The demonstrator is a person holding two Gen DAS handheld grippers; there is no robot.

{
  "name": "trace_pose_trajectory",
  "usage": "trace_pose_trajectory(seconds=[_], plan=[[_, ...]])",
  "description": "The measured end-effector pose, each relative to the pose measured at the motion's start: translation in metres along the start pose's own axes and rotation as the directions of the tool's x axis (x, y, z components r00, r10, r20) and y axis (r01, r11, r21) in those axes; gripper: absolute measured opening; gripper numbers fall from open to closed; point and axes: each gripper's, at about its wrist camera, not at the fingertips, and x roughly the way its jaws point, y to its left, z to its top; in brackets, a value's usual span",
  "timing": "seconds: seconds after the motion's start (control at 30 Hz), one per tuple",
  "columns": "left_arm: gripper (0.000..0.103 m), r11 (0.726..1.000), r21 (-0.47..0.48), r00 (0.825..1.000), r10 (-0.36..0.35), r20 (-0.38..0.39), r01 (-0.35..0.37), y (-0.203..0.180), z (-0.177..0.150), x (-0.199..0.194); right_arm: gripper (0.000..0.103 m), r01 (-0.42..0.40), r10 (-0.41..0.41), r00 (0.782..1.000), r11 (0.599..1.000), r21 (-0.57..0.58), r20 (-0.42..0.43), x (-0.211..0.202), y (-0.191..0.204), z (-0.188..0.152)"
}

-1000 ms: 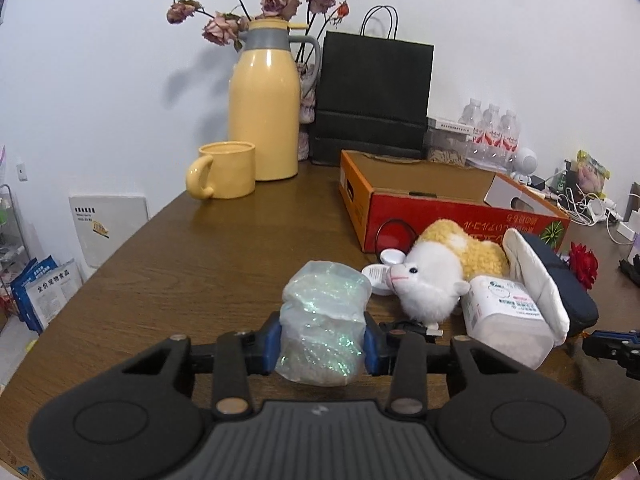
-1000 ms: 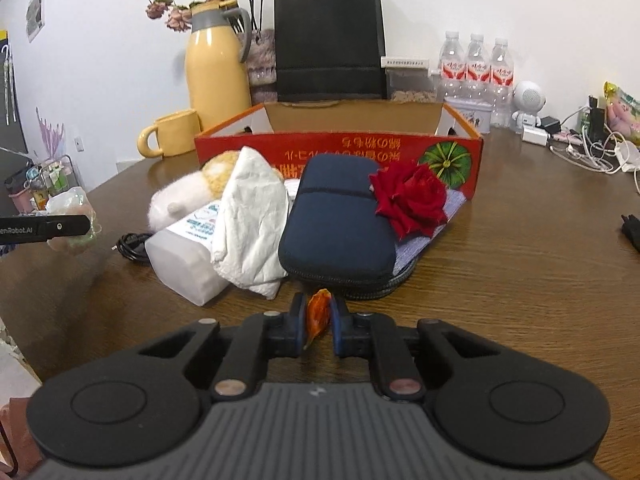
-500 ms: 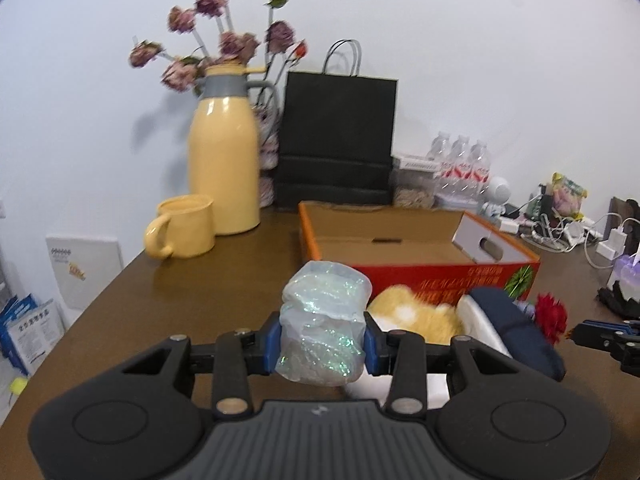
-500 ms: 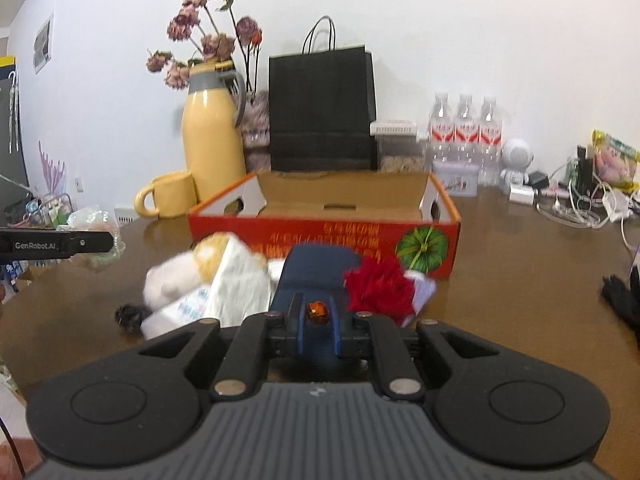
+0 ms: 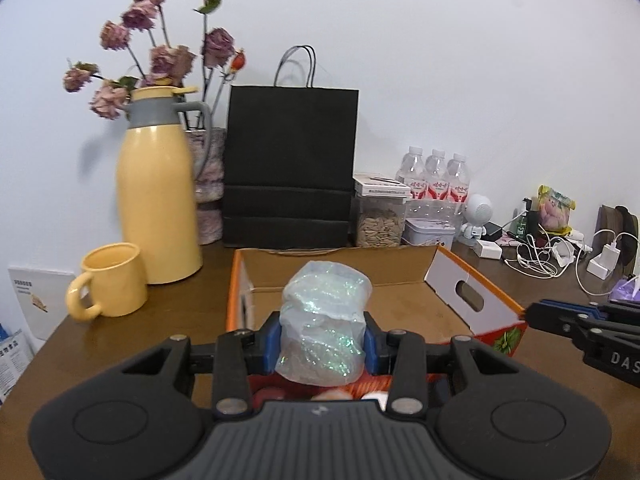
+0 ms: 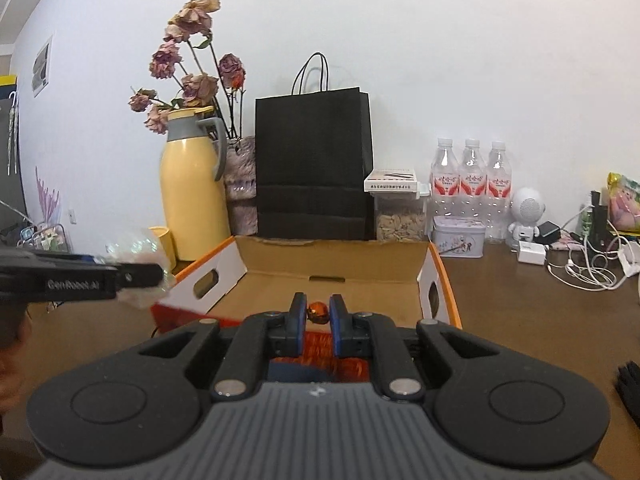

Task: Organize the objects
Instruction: 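Carry the bag into the box and open the left tool while the right tool drops the orange item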

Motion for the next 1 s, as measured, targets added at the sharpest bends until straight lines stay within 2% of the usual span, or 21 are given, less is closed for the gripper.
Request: trace_pose_trajectory(seconds=[0.23,0.5,0.63,0.77,0.83,0.87,0.9,0.93,1.0], plan=[[0.038,1.000,-0.007,1.000,0.012,-0.017,-0.012,-0.011,0.023,0.052,0.013,0.006,-0.005,1.000,1.000,0.029,-0.021,0.053,-0.022,0.020],[0.038,0.999,-0.022,0.995,0.032,-0.097,-0.034,-0.012,0.035,0.118,0.013,0.014,-0.009,0.995,0.999,0.046,-0.095,0.119,-0.039,0.026],[0.038,1.000,-0.016,0.990,0.018,-0.142,-0.020,-0.012,0.030,0.137,0.013,0.000,0.006,0.989,0.999,0.042,-0.145,0.131,-0.038,0.016],[0.038,1.000,-0.002,0.987,0.023,-0.157,-0.023,-0.016,0.025,0.141,0.013,-0.005,0.011,0.988,0.999,0.035,-0.152,0.131,-0.036,0.014],[0.047,0.999,0.005,0.987,0.033,-0.156,-0.033,-0.018,0.024,0.140,0.016,-0.004,0.009,0.987,1.000,0.029,-0.159,0.131,-0.035,0.014],[0.052,0.999,0.010,0.988,0.038,-0.152,-0.037,-0.018,0.024,0.139,0.019,-0.001,0.005,0.987,1.000,0.024,-0.163,0.131,-0.034,0.014],[0.067,0.999,0.013,0.988,0.043,-0.149,-0.042,-0.019,0.025,0.137,0.038,0.007,-0.004,0.986,1.000,0.015,-0.166,0.130,-0.033,0.014],[0.088,0.999,0.013,0.988,0.049,-0.146,-0.048,-0.020,0.025,0.136,0.074,0.016,-0.015,0.986,1.000,0.005,-0.167,0.128,-0.032,0.013],[0.103,0.998,0.011,0.989,0.064,-0.132,-0.063,-0.020,0.027,0.133,0.100,0.037,-0.041,0.989,0.999,-0.027,-0.144,0.123,-0.028,0.013]])
